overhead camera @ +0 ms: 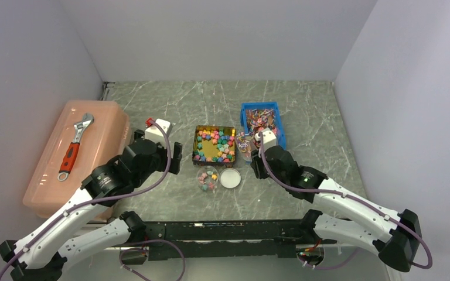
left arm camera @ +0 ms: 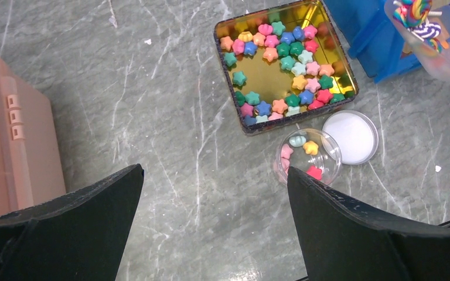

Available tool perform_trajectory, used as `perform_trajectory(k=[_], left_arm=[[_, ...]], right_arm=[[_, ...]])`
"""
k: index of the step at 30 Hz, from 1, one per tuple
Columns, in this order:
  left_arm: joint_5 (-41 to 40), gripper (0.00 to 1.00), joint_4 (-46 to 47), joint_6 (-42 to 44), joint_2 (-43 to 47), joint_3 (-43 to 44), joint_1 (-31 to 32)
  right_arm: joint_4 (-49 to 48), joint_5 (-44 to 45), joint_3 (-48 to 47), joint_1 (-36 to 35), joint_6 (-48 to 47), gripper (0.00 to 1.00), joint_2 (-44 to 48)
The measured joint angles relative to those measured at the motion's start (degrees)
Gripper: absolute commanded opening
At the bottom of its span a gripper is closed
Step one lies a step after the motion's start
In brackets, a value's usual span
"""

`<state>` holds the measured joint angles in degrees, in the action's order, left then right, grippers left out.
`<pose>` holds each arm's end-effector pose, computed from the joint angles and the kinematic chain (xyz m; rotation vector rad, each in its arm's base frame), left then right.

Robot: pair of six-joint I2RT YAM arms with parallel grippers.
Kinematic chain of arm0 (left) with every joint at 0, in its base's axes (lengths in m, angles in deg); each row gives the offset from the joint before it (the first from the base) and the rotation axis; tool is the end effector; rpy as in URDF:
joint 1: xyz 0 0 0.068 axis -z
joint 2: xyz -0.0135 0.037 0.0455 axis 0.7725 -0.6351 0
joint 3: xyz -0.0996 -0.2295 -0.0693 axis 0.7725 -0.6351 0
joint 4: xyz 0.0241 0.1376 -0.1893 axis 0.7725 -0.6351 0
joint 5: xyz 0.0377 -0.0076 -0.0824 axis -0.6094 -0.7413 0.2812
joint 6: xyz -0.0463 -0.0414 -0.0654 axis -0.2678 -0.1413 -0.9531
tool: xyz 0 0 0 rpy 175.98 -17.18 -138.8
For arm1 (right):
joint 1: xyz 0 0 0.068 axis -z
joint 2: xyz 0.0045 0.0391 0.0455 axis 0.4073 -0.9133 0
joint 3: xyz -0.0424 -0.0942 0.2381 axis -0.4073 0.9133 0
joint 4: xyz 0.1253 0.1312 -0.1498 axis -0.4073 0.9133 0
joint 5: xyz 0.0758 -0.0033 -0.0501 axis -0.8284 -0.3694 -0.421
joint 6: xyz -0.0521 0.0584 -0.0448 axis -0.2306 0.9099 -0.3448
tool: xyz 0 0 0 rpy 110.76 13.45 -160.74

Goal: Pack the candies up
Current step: Place the fake candies in the packing bottle.

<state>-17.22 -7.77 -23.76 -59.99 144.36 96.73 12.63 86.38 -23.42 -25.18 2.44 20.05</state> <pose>0.1401 -0.0987 0.3163 0.3095 2.0253 -0.2264 0.1601 0.1460 0.2329 -0.4560 2.0992 0.3001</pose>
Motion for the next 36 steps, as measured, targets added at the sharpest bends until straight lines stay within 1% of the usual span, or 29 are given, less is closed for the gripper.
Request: perform_trajectory(k=[9, 13, 23, 30, 36], left_arm=[[-2.99, 0.99, -2.67, 0.33, 4.35, -0.17, 0.00], [-4.11, 0.99, -1.86, 0.35, 7.26, -3.13, 0.00], [-4.44, 0.99, -2.03, 0.33, 7.85, -5.40, -0.11], [-4.44, 0.99, -1.99, 0.33, 9.01, -5.49, -0.11], [-4.44, 0.99, -1.92, 0.33, 10.01, -5.53, -0.11]], right_arm=[[3.63, -5.27, -2.80, -5.18, -1.14, 0.00, 0.74], [5.29, -7.63, -3.80, -7.15, -1.49, 0.00, 0.57], [8.37, -10.25, -6.71, -13.62, -1.68, 0.00, -1.20], [10.36, -11.87, -8.35, -16.74, -1.46, 0.00, -5.81], [12.09, -13.68, -10.10, -17.46, -1.29, 0.00, -9.25]])
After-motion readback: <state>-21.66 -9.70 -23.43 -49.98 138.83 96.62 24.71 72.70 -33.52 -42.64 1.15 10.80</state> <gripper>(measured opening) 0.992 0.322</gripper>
